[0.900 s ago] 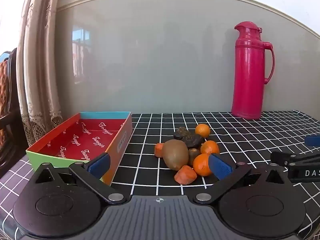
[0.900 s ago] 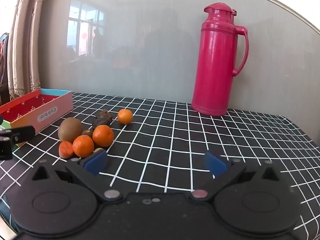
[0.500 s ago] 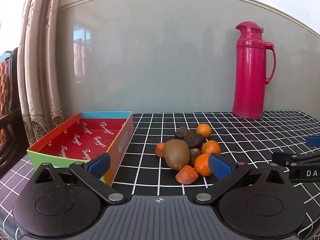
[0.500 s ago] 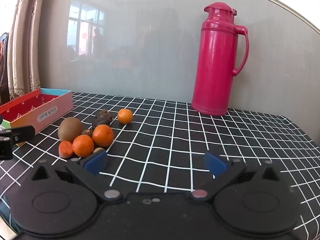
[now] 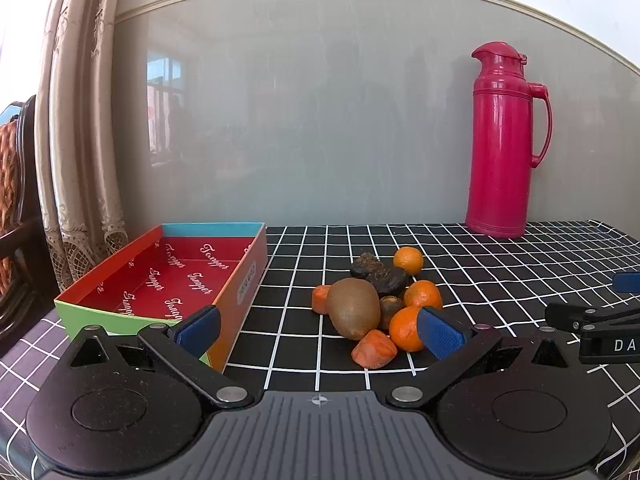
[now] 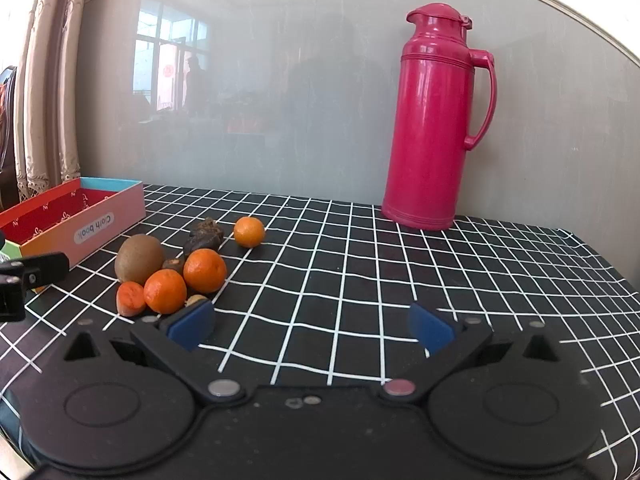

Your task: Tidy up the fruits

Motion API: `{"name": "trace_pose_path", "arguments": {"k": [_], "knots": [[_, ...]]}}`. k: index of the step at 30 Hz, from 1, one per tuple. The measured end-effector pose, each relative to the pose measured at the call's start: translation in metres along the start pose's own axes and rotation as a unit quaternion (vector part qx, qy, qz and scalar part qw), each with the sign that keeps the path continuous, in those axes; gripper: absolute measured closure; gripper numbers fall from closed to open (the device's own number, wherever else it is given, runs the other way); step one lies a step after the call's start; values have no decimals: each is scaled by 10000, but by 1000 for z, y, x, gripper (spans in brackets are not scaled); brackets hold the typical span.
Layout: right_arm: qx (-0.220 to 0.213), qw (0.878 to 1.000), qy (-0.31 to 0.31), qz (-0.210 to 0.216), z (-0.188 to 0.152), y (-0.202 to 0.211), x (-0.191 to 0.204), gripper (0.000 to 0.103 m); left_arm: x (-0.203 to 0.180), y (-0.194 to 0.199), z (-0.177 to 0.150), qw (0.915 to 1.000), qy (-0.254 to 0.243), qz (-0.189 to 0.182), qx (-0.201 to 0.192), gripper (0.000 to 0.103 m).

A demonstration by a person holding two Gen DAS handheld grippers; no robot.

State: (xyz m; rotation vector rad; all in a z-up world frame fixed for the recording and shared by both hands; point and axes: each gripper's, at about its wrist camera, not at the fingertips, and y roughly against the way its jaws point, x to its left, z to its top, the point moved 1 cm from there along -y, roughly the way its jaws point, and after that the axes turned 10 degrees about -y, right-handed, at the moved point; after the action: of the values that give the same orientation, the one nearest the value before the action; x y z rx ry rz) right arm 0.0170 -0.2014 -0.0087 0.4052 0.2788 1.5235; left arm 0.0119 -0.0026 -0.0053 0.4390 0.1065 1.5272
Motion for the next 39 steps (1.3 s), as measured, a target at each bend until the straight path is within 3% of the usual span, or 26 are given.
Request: {"name": "trace_pose_path", "arguments": {"k": [39], "knots": [[15, 10000, -21, -29, 0, -1, -1, 0, -1, -1, 0, 10000, -31, -16, 21, 0]]}}
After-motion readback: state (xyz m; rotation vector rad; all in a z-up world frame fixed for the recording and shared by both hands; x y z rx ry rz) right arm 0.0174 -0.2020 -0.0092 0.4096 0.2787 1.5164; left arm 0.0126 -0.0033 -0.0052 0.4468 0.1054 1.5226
